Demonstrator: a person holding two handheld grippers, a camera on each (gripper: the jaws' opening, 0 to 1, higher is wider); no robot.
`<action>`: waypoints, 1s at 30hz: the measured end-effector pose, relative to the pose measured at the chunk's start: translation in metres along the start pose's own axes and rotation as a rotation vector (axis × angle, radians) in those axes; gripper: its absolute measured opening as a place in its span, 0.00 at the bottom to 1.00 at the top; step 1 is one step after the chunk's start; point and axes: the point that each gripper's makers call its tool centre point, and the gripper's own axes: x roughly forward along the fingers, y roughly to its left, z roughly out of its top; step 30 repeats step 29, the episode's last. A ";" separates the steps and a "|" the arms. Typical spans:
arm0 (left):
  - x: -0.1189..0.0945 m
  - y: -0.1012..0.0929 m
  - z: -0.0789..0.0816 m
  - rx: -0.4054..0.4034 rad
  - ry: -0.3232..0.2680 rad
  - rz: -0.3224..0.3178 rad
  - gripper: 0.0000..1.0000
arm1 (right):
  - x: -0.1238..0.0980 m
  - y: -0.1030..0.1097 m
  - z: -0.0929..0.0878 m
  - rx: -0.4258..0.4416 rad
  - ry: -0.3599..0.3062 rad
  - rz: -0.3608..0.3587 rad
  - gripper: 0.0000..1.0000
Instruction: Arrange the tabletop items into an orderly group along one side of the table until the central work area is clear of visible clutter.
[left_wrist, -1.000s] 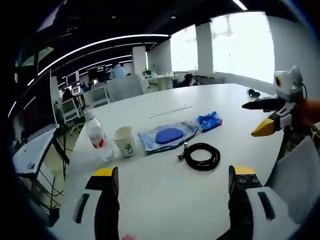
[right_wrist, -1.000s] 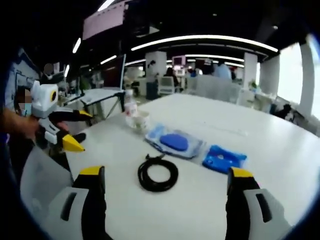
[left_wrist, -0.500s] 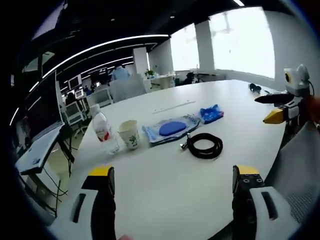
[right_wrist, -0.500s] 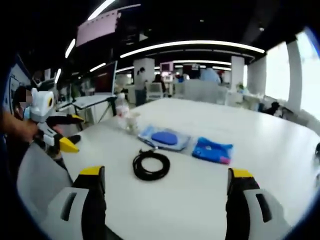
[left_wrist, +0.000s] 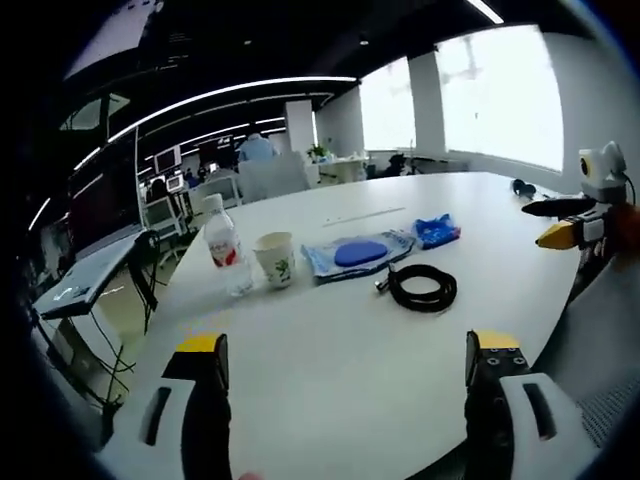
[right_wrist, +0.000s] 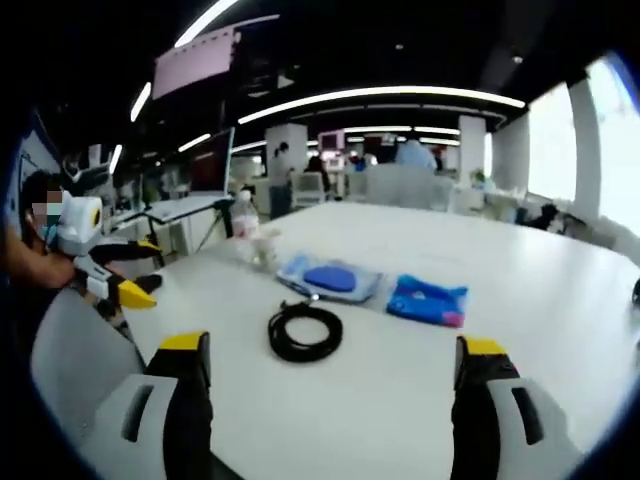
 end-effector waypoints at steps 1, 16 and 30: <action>0.000 0.001 0.001 -0.005 -0.003 0.002 0.98 | 0.000 0.000 -0.001 0.003 0.002 0.000 1.00; 0.002 0.006 0.001 0.030 -0.025 0.048 0.94 | 0.003 -0.005 -0.012 -0.019 0.008 -0.035 1.00; 0.002 0.012 0.000 0.049 -0.021 0.077 0.93 | 0.005 -0.008 -0.016 -0.033 0.029 -0.051 1.00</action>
